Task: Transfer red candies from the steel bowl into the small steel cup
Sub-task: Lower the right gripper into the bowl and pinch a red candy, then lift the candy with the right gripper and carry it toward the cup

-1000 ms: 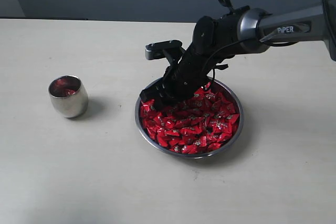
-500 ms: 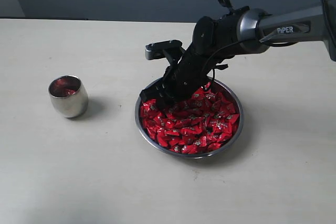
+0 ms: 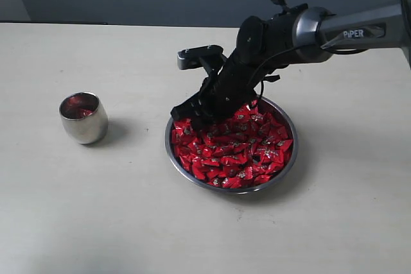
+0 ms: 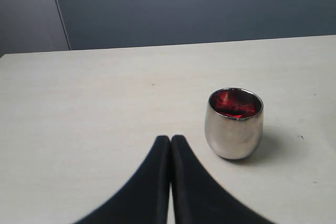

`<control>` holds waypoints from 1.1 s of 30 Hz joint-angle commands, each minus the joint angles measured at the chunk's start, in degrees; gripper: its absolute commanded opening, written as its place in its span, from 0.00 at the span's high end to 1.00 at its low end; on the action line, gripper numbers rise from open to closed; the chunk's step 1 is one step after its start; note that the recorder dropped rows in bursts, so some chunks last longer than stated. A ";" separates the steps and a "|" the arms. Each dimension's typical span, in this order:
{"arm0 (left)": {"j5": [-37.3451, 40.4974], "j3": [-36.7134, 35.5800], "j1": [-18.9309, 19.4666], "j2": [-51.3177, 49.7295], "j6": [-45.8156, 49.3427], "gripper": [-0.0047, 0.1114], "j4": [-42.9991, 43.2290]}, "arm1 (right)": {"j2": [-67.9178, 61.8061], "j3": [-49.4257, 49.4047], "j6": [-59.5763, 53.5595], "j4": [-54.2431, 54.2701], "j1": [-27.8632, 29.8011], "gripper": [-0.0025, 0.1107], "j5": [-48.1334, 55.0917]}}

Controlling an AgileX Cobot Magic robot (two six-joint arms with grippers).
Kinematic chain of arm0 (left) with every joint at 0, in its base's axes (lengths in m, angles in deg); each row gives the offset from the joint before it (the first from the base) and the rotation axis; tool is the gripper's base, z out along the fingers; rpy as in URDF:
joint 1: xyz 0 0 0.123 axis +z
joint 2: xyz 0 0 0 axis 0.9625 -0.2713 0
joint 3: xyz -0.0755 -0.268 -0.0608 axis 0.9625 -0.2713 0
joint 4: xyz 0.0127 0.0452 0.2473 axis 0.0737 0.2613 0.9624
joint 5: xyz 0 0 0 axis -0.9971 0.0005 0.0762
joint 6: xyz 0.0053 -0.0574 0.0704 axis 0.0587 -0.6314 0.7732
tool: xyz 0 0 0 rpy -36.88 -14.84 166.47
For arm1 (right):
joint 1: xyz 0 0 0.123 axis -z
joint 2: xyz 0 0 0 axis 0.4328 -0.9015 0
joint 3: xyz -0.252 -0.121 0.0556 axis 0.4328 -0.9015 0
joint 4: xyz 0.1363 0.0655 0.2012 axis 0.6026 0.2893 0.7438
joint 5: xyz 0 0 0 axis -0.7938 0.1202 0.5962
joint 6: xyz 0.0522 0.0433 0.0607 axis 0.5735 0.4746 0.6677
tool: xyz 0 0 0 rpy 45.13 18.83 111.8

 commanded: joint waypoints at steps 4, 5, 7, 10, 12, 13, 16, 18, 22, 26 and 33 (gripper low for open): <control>-0.10 -0.22 -0.44 0.26 -0.15 0.96 0.04 | 4.48 0.23 -0.40 -3.04 0.00 0.99 0.23; -0.10 -0.22 -0.44 0.26 -0.15 0.96 0.04 | 4.75 0.23 -0.40 -3.29 0.00 0.99 0.37; -0.10 -0.22 -0.44 0.26 -0.15 0.96 0.04 | 5.03 0.23 -0.40 -3.45 0.00 0.99 0.67; -0.10 -0.22 -0.44 0.26 -0.15 0.96 0.04 | 5.16 0.23 -0.40 -3.45 0.00 0.99 1.57; -0.10 -0.22 -0.44 0.26 -0.15 0.96 0.04 | 5.16 0.23 -0.26 -3.45 0.00 0.99 2.32; -0.10 -0.22 -0.44 0.26 -0.15 0.96 0.04 | 5.16 0.23 -0.26 -3.45 0.00 0.99 2.47; -0.10 -0.22 -0.44 0.26 -0.15 0.96 0.04 | 5.16 0.23 0.14 -3.45 0.00 0.99 2.46; -0.10 -0.22 -0.44 0.26 -0.15 0.96 0.04 | 5.16 0.23 0.99 -3.45 0.00 0.99 1.94; -0.10 -0.22 -0.44 0.26 -0.15 0.96 0.04 | 5.16 0.23 1.09 -0.41 0.00 0.99 0.25; -0.10 -0.22 -0.44 0.26 -0.15 0.96 0.04 | 5.16 0.23 -7.63 9.03 0.00 0.99 -0.92; -0.10 -0.22 -0.44 0.26 -0.15 0.96 0.04 | 5.16 7.45 -17.38 19.53 0.00 0.99 1.80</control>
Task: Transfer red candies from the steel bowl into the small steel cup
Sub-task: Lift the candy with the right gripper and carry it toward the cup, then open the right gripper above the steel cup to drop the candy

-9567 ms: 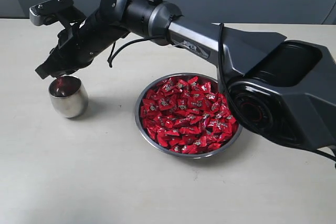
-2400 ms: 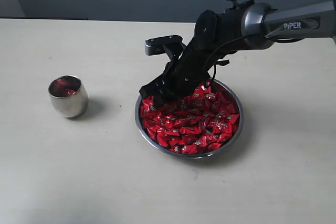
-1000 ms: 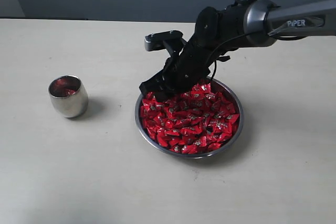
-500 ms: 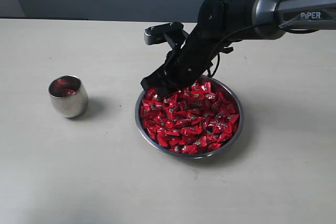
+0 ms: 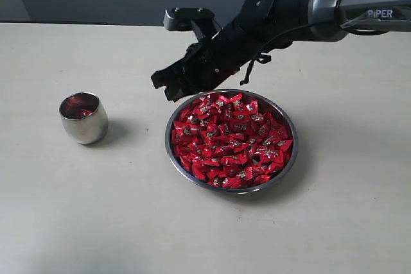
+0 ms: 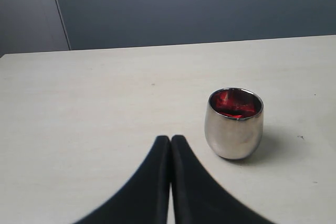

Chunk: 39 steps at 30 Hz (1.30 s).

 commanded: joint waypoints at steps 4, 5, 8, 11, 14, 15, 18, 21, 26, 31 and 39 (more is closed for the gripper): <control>-0.10 -0.22 -0.44 0.26 -0.15 0.96 0.04 | -0.16 13.57 -11.06 5.92 -0.29 0.99 7.36; -0.10 -0.22 -0.44 0.26 -0.15 0.96 0.04 | -1.64 18.19 -12.12 5.58 -0.56 0.99 10.57; -0.10 -0.22 -0.44 0.26 -0.15 0.96 0.04 | -5.76 26.55 -12.12 5.31 -1.62 0.99 15.73; -0.10 -0.22 -0.44 0.26 -0.15 0.96 0.04 | -10.23 33.70 -8.16 2.37 -3.51 0.99 18.88; -0.10 -0.22 -0.44 0.26 -0.15 0.96 0.04 | -14.23 39.53 -4.34 -3.81 -6.28 0.99 19.82; -0.10 -0.22 -0.44 0.26 -0.15 0.96 0.04 | -15.76 41.86 -2.90 -7.36 -7.70 0.99 20.30; -0.10 -0.22 -0.44 0.26 -0.15 0.96 0.04 | -18.08 45.21 -0.17 -10.64 -9.53 0.99 20.87; -0.10 -0.22 -0.44 0.26 -0.15 0.96 0.04 | -20.09 47.90 1.24 -11.41 -10.63 0.99 20.87; -0.10 -0.22 -0.44 0.26 -0.15 0.96 0.04 | -22.82 51.42 2.62 -11.23 -11.34 0.99 20.87; -0.10 -0.22 -0.44 0.26 -0.15 0.96 0.04 | -24.47 51.76 2.76 -11.07 -11.36 0.99 20.75; -0.10 -0.22 -0.44 0.26 -0.15 0.96 0.04 | -26.43 52.10 2.86 -10.92 -11.97 0.99 21.11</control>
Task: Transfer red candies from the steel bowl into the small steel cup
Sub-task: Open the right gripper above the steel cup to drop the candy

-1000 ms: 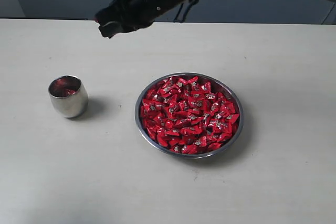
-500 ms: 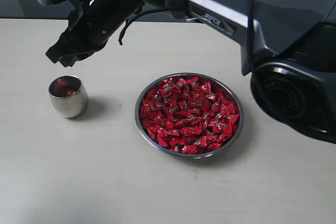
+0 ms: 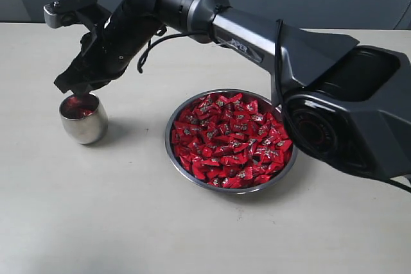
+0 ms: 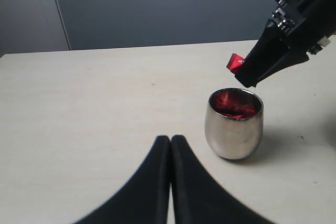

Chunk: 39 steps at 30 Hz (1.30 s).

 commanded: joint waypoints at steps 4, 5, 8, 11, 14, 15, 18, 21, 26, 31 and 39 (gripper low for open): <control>-0.10 -0.22 -0.44 0.26 -0.15 0.96 0.04 | -0.79 0.49 0.09 -0.18 -0.61 0.99 -0.03; -0.10 -0.22 -0.44 0.26 -0.15 0.96 0.04 | -0.91 0.49 0.09 -0.18 -0.61 0.99 -0.03; -0.10 -0.22 -0.44 0.26 -0.15 0.96 0.04 | -0.90 0.49 0.09 -0.18 -0.61 0.99 -0.15; -0.10 -0.22 -0.44 0.26 -0.15 0.96 0.04 | -0.90 0.49 0.09 -0.18 -0.61 0.99 -0.42; -0.10 -0.22 -0.44 0.26 -0.15 0.96 0.04 | -0.90 0.49 0.09 -0.18 -0.61 0.99 -1.23; -0.10 -0.22 -0.44 0.26 -0.15 0.96 0.04 | -0.90 0.49 0.09 -0.18 -0.61 0.99 -1.48; -0.10 -0.22 -0.44 0.26 -0.15 0.96 0.04 | -0.90 0.49 0.09 -0.18 -0.61 0.99 -2.40; -0.10 -0.22 -0.44 0.26 -0.15 0.96 0.04 | -0.90 0.49 0.09 -0.18 -0.61 0.99 -2.40; -0.10 -0.22 -0.44 0.26 -0.15 0.96 0.04 | -0.90 0.49 0.09 -0.05 -0.61 0.99 -2.20; -0.10 -0.22 -0.44 0.26 -0.15 0.96 0.04 | -0.90 0.49 -0.08 0.60 -0.61 0.99 -2.20; -0.10 -0.22 -0.44 0.26 -0.15 0.96 0.04 | -0.90 0.49 -0.34 0.86 -0.61 0.93 -1.97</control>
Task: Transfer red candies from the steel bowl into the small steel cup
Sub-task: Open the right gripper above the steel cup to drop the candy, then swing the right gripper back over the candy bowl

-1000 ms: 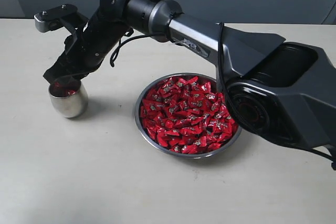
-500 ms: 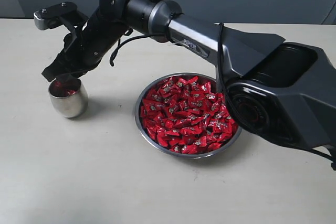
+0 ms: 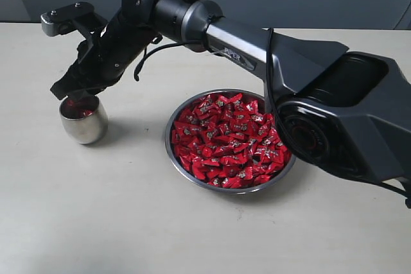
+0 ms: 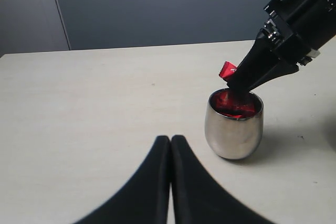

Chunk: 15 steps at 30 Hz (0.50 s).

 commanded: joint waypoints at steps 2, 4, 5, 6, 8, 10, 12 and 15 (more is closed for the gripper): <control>-0.10 -0.22 -0.44 0.26 -0.15 0.96 0.04 | 0.28 0.49 -0.34 0.46 0.04 0.86 0.14; -0.10 -0.22 -0.44 0.26 -0.15 0.96 0.04 | 0.28 0.49 -0.34 0.46 0.04 0.76 0.14; -0.10 -0.22 -0.44 0.26 -0.15 0.96 0.04 | 0.28 0.49 -0.34 0.46 0.04 0.73 0.14; -0.10 -0.22 -0.44 0.26 -0.15 0.96 0.04 | 0.28 0.49 -0.34 0.46 0.04 0.69 0.14; -0.10 -0.22 -0.44 0.26 -0.15 0.96 0.04 | 0.28 0.49 -0.34 0.46 0.04 0.65 0.14; -0.10 -0.22 -0.44 0.26 -0.15 0.96 0.04 | 0.28 0.49 -0.34 0.46 0.04 0.64 0.22; -0.10 -0.22 -0.44 0.26 -0.15 0.96 0.04 | 0.28 0.49 -0.34 0.46 0.04 0.64 0.22; -0.10 -0.22 -0.44 0.26 -0.15 0.96 0.04 | 0.28 0.49 -0.34 0.46 0.04 0.64 0.22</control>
